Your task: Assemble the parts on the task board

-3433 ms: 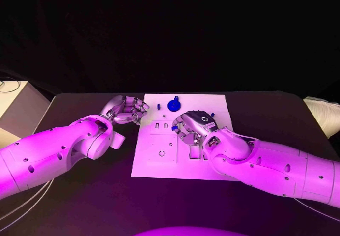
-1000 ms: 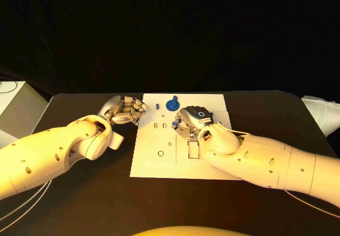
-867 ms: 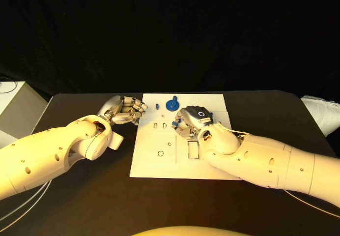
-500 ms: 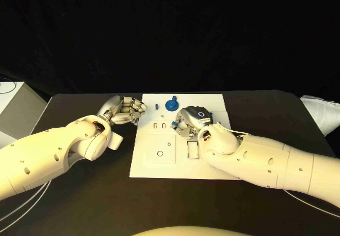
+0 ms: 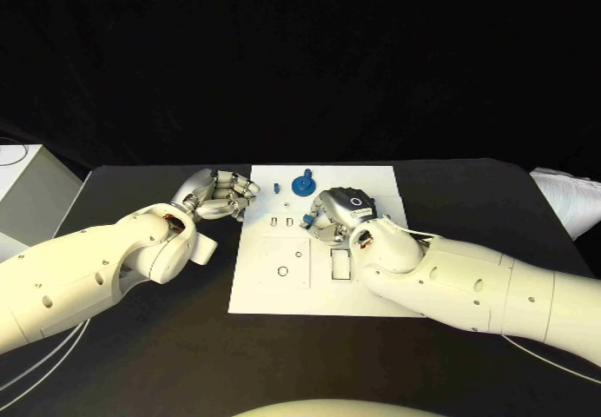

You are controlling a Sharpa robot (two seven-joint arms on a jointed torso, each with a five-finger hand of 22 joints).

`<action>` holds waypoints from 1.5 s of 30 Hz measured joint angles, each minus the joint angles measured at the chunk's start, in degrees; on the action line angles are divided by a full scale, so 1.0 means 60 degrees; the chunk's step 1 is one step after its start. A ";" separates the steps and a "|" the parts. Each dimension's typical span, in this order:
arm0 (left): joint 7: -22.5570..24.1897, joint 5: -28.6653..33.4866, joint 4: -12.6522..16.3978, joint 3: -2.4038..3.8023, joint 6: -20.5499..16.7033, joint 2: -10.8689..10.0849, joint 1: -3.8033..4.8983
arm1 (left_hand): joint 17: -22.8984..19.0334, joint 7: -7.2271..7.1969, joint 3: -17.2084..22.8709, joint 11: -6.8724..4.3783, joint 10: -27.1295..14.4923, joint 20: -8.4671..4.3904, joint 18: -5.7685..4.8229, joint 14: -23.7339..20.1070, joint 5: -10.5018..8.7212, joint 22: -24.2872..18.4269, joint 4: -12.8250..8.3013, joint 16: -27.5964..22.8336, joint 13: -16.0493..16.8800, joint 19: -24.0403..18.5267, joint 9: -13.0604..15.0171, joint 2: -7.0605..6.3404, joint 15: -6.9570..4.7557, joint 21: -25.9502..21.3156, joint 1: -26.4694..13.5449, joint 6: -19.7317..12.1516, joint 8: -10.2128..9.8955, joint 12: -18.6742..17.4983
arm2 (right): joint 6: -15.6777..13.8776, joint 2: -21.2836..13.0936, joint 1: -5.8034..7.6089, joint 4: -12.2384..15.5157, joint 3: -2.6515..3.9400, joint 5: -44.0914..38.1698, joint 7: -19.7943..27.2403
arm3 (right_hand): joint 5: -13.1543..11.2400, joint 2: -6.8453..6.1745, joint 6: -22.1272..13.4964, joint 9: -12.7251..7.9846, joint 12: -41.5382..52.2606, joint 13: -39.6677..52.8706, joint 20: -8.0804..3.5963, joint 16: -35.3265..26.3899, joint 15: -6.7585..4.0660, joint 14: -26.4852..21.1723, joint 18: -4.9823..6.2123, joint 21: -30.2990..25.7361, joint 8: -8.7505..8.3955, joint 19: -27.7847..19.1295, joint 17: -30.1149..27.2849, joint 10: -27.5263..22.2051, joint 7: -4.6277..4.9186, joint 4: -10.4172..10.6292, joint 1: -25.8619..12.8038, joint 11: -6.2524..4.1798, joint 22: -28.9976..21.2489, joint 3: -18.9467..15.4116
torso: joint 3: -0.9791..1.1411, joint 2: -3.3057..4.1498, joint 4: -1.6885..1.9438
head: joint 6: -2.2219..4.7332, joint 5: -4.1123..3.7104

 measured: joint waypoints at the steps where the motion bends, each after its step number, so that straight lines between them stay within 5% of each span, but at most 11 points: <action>1: 0.0000 0.0001 -0.0001 0.0000 0.0000 0.0000 0.0000 | 0.0000 0.0000 0.0000 0.0000 0.0000 0.0000 0.0000 0.0001 0.0000 0.0000 0.0000 0.0000 -0.0002 0.0000 0.0000 0.0000 0.0000 0.0000 0.0000 0.0000 0.0000 0.0000 | 0.0000 -0.0011 0.0000 0.0015 0.0000 -0.0003 -0.0003 | -0.0008 0.0000 0.0000 -0.0011 0.0000 0.0000 0.0000 0.0000 0.0000 0.0000 0.0000 0.0000 0.0000 0.0000 0.0000 0.0000 0.0000 -0.0004 0.0000 0.0000 0.0000 -0.0058 | 0.0000 0.0000 0.0000 | 0.0000 0.0000; 45: 0.0001 0.0026 -0.0020 0.0000 0.0005 0.0001 -0.0006 | -0.0022 0.0036 0.0000 0.0000 0.0000 -0.0035 0.0001 0.0002 -0.0001 0.0016 0.0000 -0.0036 -0.0008 -0.0034 -0.0008 0.0000 -0.0002 0.0000 0.0000 -0.0035 0.0000 0.0000 | 0.0347 -0.0411 -0.0008 0.0691 -0.0005 -0.0170 -0.0178 | -0.0038 0.0000 0.0025 -0.0039 -0.0001 0.0005 0.0000 0.0000 -0.0033 -0.0034 0.0006 0.0001 -0.0038 0.0000 0.0000 0.0034 -0.0026 -0.0003 -0.0075 -0.0033 -0.0006 -0.0264 | -0.0006 0.0000 0.0002 | -0.0038 0.0009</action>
